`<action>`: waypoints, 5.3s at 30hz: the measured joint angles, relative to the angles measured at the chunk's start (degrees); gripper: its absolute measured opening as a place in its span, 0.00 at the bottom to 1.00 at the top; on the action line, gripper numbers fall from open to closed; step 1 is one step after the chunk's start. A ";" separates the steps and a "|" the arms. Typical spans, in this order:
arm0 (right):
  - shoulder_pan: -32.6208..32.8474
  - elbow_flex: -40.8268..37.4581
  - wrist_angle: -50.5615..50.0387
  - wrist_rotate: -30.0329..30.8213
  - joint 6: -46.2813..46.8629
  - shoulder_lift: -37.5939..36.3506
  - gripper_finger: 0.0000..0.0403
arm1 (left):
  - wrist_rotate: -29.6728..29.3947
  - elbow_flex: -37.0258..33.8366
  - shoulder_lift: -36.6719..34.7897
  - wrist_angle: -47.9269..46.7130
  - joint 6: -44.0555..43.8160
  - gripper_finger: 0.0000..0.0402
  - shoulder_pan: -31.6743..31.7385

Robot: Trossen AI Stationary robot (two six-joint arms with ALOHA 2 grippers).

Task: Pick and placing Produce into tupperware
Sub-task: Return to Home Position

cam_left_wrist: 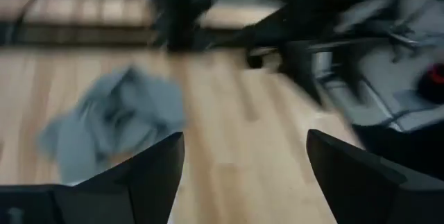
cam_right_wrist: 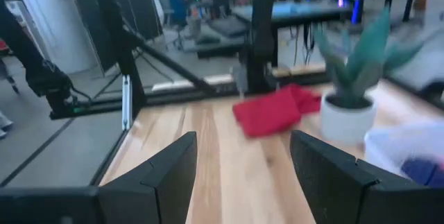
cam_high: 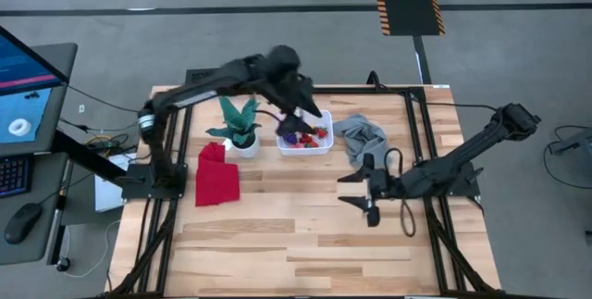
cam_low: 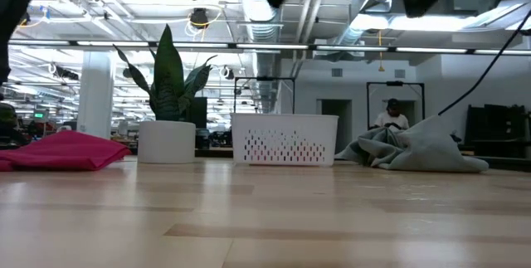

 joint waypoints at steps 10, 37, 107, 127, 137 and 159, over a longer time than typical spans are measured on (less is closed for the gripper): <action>3.27 0.02 -3.54 0.03 -13.24 -14.80 0.63 | 0.22 -0.54 -19.10 -6.15 5.93 0.73 -7.24; 15.92 -3.70 -23.52 15.24 -12.59 -37.95 0.63 | -11.32 -71.63 -75.39 35.00 -2.18 0.73 -31.90; -22.93 -28.44 -24.99 -27.45 -9.03 -63.23 0.63 | -4.73 -109.92 -107.50 41.65 -8.09 0.73 -13.50; -27.58 -28.46 -23.95 -36.15 -10.58 -63.23 0.63 | 8.26 -112.58 -107.25 49.90 -9.55 0.73 -4.08; -25.97 -28.48 -24.17 -33.81 -14.49 -62.99 0.63 | 9.07 -112.67 -106.72 49.94 -9.54 0.73 -9.31; -25.60 -28.52 -24.49 -25.63 -13.14 -59.84 0.63 | 9.11 -112.74 -101.04 49.97 -8.07 0.73 -17.51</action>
